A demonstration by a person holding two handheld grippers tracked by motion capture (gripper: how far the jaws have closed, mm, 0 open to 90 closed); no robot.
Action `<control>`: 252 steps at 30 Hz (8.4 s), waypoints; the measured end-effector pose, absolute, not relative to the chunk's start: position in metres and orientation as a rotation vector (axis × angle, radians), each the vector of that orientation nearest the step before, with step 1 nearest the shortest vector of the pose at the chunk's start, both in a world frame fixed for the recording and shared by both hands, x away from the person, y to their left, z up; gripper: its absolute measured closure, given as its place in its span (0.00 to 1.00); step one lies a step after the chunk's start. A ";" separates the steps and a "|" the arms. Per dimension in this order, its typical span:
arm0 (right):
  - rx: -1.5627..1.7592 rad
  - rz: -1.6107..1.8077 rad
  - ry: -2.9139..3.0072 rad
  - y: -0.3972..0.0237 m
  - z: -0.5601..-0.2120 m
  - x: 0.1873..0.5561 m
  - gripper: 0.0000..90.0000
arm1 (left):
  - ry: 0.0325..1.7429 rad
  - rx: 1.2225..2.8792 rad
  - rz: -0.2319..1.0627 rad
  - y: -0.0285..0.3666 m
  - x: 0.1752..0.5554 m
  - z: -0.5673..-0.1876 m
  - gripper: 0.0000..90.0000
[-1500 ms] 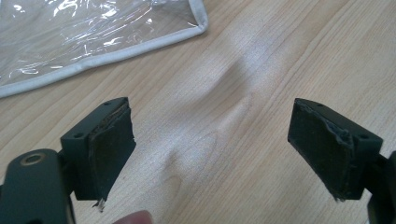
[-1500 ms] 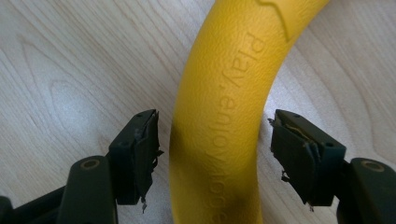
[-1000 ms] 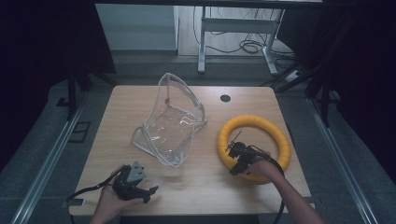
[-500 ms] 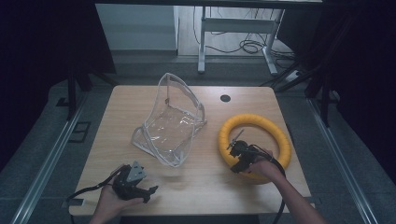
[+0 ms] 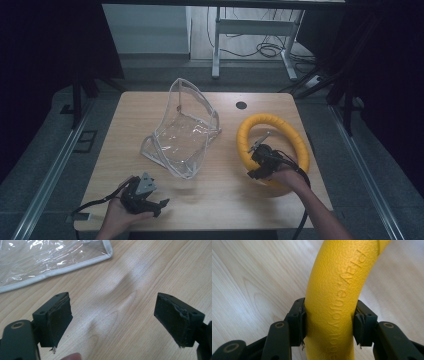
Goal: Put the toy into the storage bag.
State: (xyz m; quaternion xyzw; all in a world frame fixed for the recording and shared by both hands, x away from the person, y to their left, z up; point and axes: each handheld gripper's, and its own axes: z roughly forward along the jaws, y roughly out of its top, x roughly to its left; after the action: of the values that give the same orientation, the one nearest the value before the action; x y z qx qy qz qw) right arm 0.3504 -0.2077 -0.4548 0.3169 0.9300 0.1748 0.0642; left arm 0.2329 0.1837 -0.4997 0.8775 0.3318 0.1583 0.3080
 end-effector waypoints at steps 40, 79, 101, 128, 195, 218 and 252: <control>0.867 0.968 2.522 -0.212 -0.372 0.336 0.57 | 0.875 2.323 0.423 0.184 0.233 -0.500 0.16; 0.781 1.376 2.367 -0.185 -0.334 0.334 0.56 | 0.873 2.322 0.420 0.183 0.233 -0.500 0.16; 0.705 1.505 2.308 -0.170 -0.321 0.329 0.56 | 0.873 2.323 0.421 0.184 0.233 -0.500 0.16; 0.578 1.637 2.257 -0.141 -0.292 0.321 0.56 | 0.870 2.328 0.423 0.184 0.233 -0.499 0.16; 0.327 1.808 2.317 -0.047 -0.273 0.319 0.55 | 0.870 2.327 0.424 0.185 0.233 -0.499 0.16; 0.304 1.882 2.364 -0.029 -0.288 0.327 0.55 | 0.869 2.334 0.424 0.186 0.232 -0.498 0.16; 0.395 1.911 2.449 -0.025 -0.343 0.350 0.55 | 0.866 2.338 0.429 0.185 0.232 -0.500 0.16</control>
State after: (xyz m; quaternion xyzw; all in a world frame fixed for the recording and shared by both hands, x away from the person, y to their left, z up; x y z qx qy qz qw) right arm 0.3499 -0.0248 -0.3429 0.1260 0.7821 0.6103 0.0048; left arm 0.2322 0.1847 -0.5000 0.8812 0.3264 0.1617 0.3013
